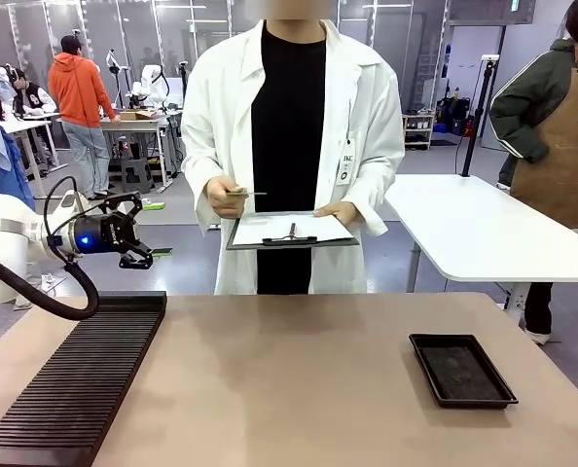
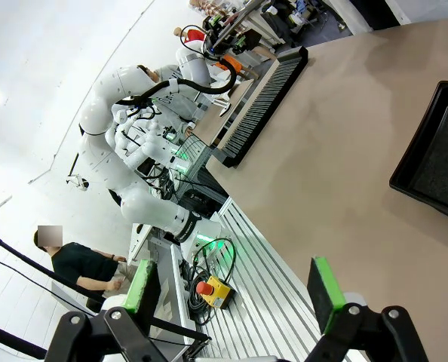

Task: Inspect the PCB.
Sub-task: Release the Blank PCB you were holding, then pick up the Blank PCB that the human is holding.

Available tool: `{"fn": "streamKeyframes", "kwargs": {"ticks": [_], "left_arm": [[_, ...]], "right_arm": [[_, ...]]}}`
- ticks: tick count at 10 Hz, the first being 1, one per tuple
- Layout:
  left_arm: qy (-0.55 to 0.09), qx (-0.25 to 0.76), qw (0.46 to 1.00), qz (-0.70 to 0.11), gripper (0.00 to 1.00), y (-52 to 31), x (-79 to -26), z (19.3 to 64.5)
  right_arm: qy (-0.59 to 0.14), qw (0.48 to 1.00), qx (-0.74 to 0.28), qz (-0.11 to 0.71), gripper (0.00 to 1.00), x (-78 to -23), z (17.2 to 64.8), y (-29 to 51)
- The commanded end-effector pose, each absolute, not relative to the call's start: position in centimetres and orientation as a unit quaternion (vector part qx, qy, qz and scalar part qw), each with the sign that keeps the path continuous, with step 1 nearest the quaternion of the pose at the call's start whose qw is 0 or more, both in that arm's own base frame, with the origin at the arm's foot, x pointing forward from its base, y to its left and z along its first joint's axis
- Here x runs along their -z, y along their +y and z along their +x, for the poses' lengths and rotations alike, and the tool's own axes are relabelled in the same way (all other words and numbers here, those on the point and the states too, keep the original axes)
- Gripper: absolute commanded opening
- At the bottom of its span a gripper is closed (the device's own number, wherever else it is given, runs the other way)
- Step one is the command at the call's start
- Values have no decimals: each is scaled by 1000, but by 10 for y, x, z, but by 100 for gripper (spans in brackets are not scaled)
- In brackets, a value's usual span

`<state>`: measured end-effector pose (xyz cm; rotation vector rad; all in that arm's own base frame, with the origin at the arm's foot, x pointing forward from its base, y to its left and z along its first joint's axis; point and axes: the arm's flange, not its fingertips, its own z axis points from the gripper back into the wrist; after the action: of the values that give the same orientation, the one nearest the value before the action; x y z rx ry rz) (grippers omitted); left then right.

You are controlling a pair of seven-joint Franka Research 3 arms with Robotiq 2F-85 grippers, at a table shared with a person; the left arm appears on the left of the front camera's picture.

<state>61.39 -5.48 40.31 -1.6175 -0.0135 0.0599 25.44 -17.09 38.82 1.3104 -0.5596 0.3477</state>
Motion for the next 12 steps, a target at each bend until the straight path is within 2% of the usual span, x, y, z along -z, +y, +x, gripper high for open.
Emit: {"fn": "streamKeyframes", "kwargs": {"ticks": [1, 4, 6, 7, 8, 12], "left_arm": [[-14, -11, 689, -725, 100, -48, -411, 600], [17, 42, 678, -734, 100, -15, -434, 567], [-11, 55, 671, -740, 100, 23, -445, 529], [10, 66, 679, -731, 100, 26, -445, 520], [3, 40, 673, -739, 100, 10, -446, 553], [3, 40, 673, -739, 100, 10, -446, 553]], "right_arm": [[-264, 738, -163, 599, 100, -391, 255, -172], [-264, 738, -163, 599, 100, -391, 255, -172], [-264, 738, -163, 599, 100, -391, 255, -172], [-264, 738, -163, 599, 100, -391, 255, -172], [-264, 738, -163, 599, 100, -391, 255, -172], [-264, 738, -163, 599, 100, -391, 255, -172]]}}
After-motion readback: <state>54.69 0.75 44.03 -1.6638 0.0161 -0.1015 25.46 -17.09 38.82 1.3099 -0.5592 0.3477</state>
